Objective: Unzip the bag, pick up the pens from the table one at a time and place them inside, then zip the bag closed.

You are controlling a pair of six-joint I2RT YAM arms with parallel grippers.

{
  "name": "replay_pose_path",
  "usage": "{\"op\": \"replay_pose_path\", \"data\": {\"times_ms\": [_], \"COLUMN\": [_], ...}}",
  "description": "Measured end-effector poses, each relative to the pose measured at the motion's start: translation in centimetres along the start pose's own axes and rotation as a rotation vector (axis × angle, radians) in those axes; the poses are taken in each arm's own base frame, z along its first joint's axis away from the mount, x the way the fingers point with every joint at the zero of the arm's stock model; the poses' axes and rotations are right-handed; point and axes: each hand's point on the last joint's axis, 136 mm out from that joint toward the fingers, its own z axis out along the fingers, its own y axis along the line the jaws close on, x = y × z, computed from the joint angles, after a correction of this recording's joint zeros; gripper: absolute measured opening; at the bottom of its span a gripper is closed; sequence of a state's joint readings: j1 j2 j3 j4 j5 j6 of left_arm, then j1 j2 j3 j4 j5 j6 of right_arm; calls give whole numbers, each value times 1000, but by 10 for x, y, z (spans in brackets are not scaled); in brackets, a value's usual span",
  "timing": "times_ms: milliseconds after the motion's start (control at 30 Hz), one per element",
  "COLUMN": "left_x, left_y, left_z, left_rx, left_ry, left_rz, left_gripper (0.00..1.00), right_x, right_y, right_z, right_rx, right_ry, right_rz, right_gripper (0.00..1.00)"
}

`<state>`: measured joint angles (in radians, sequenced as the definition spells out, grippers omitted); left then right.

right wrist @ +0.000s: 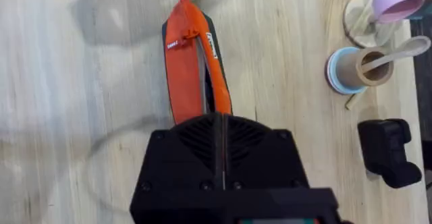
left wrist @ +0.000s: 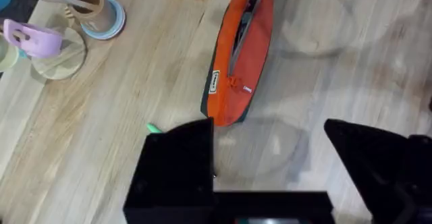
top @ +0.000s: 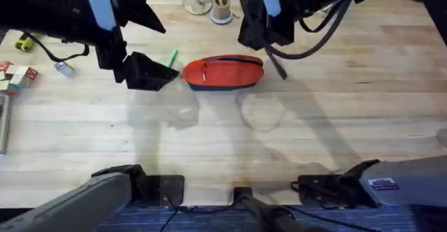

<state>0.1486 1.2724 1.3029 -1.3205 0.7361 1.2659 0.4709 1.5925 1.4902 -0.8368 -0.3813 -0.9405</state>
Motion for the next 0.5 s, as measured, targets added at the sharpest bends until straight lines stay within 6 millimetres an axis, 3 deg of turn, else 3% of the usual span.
{"op": "replay_pose_path", "data": {"times_ms": [267, 500], "left_x": [0, 1], "left_y": [0, 0], "left_z": [0, 0], "left_rx": [0, -2], "left_ry": [0, 6], "left_rz": [0, 0], "left_gripper": [993, 993], "right_x": [2, 15], "right_y": [3, 7], "right_z": [4, 33], "right_rx": [-17, -85], "right_ry": [9, 53], "right_rz": [4, 29], "right_gripper": [29, 30]}}
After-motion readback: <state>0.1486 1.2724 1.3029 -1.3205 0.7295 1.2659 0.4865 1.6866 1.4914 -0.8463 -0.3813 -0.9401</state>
